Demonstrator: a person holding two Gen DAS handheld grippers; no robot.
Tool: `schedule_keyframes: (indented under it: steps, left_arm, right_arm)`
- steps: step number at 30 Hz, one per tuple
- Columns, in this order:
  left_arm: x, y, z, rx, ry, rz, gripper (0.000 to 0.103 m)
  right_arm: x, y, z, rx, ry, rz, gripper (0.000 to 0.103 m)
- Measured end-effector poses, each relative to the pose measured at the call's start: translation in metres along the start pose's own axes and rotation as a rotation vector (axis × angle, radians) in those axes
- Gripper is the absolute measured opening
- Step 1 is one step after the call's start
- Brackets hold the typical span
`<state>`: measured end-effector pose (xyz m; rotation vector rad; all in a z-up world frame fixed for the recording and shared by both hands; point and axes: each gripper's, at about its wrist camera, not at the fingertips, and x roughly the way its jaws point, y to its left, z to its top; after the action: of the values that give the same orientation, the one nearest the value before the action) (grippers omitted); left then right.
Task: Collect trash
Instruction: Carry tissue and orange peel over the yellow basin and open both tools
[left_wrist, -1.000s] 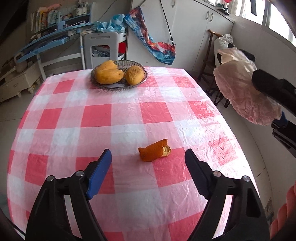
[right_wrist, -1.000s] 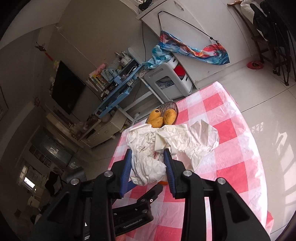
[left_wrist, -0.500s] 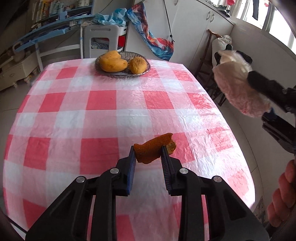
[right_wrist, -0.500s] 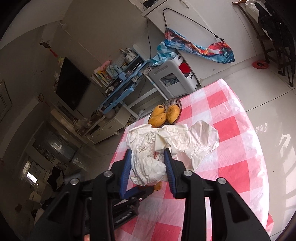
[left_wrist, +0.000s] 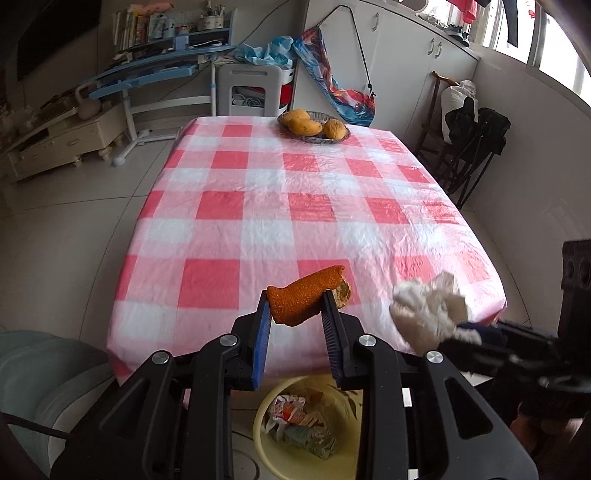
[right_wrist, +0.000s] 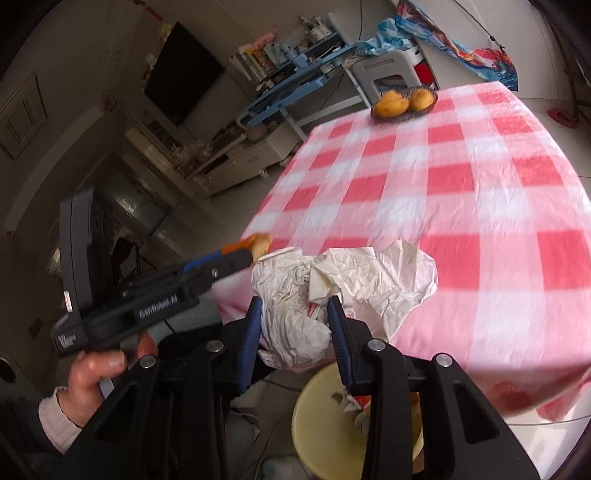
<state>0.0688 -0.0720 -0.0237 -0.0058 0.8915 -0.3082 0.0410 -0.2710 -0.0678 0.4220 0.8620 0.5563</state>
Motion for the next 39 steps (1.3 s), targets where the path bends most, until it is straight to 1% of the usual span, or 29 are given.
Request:
schedule_keyframes:
  steps: [3,5,6,7,8,10,14,17,19,20,21,22,23,24,25,26,27,28,29,31,33,35,39]
  left_arm:
    - [-0.009,0.008,-0.02,-0.011,0.014,0.005,0.026]
    - [-0.011,0.011,-0.033,-0.017,0.029,0.007,0.026]
    - [-0.013,0.012,-0.041,-0.02,0.037,0.009,0.026]
    - [-0.013,0.012,-0.048,-0.024,0.047,0.006,0.026]
    - [-0.011,0.012,-0.052,-0.024,0.056,0.004,0.026]
    - [-0.009,0.009,-0.064,-0.021,0.078,-0.002,0.026]
    - [-0.006,0.002,-0.084,-0.003,0.123,-0.015,0.026]
    - [-0.003,-0.006,-0.097,0.025,0.166,-0.025,0.027]
    - [0.001,-0.01,-0.106,0.043,0.203,-0.03,0.031]
    - [0.0,-0.012,-0.11,0.051,0.205,-0.02,0.042]
    - [-0.001,-0.014,-0.113,0.057,0.197,-0.003,0.055]
    - [-0.005,-0.015,-0.115,0.064,0.183,0.017,0.061]
    - [-0.01,-0.018,-0.116,0.075,0.155,0.043,0.069]
    - [-0.015,-0.019,-0.116,0.083,0.13,0.062,0.077]
    - [-0.021,-0.021,-0.115,0.092,0.096,0.09,0.081]
    - [-0.027,-0.022,-0.113,0.096,0.064,0.115,0.088]
    - [-0.036,-0.023,-0.11,0.101,0.016,0.149,0.094]
    - [-0.043,-0.024,-0.107,0.106,-0.023,0.177,0.096]
    - [-0.052,-0.026,-0.104,0.112,-0.066,0.21,0.096]
    - [-0.062,-0.027,-0.095,0.112,-0.105,0.253,0.096]
    - [-0.07,-0.025,-0.087,0.1,-0.128,0.285,0.096]
    - [-0.075,-0.022,-0.081,0.085,-0.127,0.321,0.096]
    - [-0.075,-0.014,-0.074,0.043,-0.077,0.342,0.096]
  right_arm:
    - [0.009,0.015,-0.032,-0.021,0.081,-0.024,0.037]
    - [0.012,0.022,-0.045,-0.031,0.121,-0.039,0.042]
    - [0.011,0.024,-0.05,-0.032,0.124,-0.05,0.043]
    - [0.009,0.026,-0.055,-0.029,0.121,-0.061,0.05]
    - [0.007,0.027,-0.058,-0.021,0.113,-0.073,0.056]
    - [0.0,0.025,-0.06,0.006,0.077,-0.096,0.06]
    - [-0.013,0.018,-0.057,0.051,-0.001,-0.087,0.06]
    - [-0.022,0.017,-0.053,0.062,-0.072,-0.113,0.066]
    - [-0.028,0.018,-0.051,0.058,-0.12,-0.143,0.07]
    - [-0.031,0.021,-0.05,0.051,-0.138,-0.159,0.072]
    - [-0.033,0.022,-0.049,0.041,-0.158,-0.186,0.074]
    - [-0.034,0.025,-0.05,0.029,-0.177,-0.221,0.077]
    - [-0.035,0.027,-0.049,0.017,-0.197,-0.264,0.082]
    - [-0.036,0.029,-0.049,0.004,-0.215,-0.307,0.084]
    - [-0.037,0.032,-0.049,-0.012,-0.238,-0.358,0.088]
    - [-0.039,0.033,-0.049,-0.024,-0.255,-0.395,0.09]
    - [-0.04,0.035,-0.049,-0.035,-0.271,-0.433,0.091]
    - [-0.042,0.036,-0.049,-0.048,-0.289,-0.473,0.093]
    - [-0.042,0.038,-0.048,-0.059,-0.304,-0.509,0.094]
    - [-0.041,0.039,-0.047,-0.077,-0.322,-0.565,0.095]
    - [-0.04,0.037,-0.046,-0.092,-0.324,-0.587,0.095]
    - [-0.038,0.037,-0.046,-0.107,-0.321,-0.602,0.095]
    - [-0.036,0.039,-0.048,-0.134,-0.316,-0.611,0.095]
